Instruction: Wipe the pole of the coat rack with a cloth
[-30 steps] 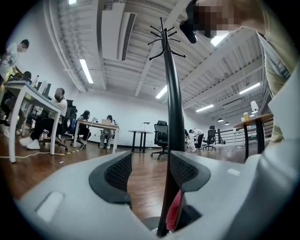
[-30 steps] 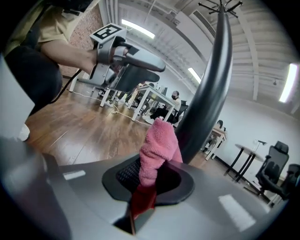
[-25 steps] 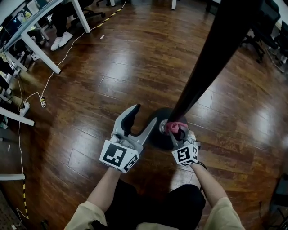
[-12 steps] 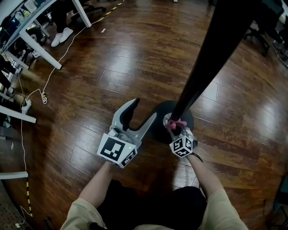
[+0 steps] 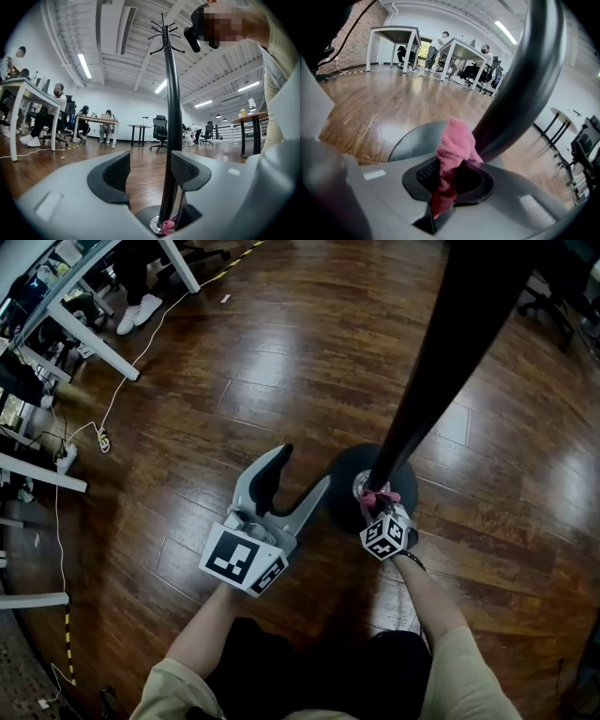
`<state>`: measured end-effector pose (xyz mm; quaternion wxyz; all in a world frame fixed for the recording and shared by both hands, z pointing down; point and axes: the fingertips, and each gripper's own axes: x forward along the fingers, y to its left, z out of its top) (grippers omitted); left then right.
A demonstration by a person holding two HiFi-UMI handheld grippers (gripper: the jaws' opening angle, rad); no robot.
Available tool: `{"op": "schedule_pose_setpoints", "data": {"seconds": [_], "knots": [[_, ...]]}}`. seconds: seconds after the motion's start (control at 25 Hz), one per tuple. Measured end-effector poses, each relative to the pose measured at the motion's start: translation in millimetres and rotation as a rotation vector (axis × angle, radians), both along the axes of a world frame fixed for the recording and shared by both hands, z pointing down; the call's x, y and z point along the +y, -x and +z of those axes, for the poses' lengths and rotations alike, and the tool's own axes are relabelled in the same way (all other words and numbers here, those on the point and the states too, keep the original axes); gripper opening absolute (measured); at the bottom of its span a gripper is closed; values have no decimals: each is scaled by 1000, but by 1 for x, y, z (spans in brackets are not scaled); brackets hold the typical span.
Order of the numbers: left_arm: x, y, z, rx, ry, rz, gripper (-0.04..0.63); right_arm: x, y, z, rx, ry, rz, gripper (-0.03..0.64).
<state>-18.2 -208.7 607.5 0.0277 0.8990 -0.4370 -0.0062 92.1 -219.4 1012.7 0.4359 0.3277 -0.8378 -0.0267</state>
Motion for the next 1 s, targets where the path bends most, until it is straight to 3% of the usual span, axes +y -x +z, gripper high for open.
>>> {"op": "schedule_pose_setpoints", "data": {"seconds": [0.16,0.28,0.4,0.48,0.64,0.8,0.88,1.0], "knots": [[4,0,-8,-25,-11,8,247,0,1,8,24,48,12,51],[5,4,-9,-59,-17,-5,247,0,2,10,-1,165,27,51],[4,8,-13,-84,-31,-19,249,-4,-1,-20,-229,294,121,51],[6,7,-18,-52,-28,-13,249,-3,-11,-62,-370,267,139,51],[10,2,-27,-68,-40,21,249,-23,-52,-199,-582,78,153,52],[5,-5,-55,-61,-83,34,249,-52,-104,-394,-767,-236,144,52],[5,-9,-67,-39,-101,39,249,-53,-116,-494,-778,-433,96,52],[10,-15,-74,-7,-111,51,249,-40,-110,-632,-716,-720,-25,52]]}}
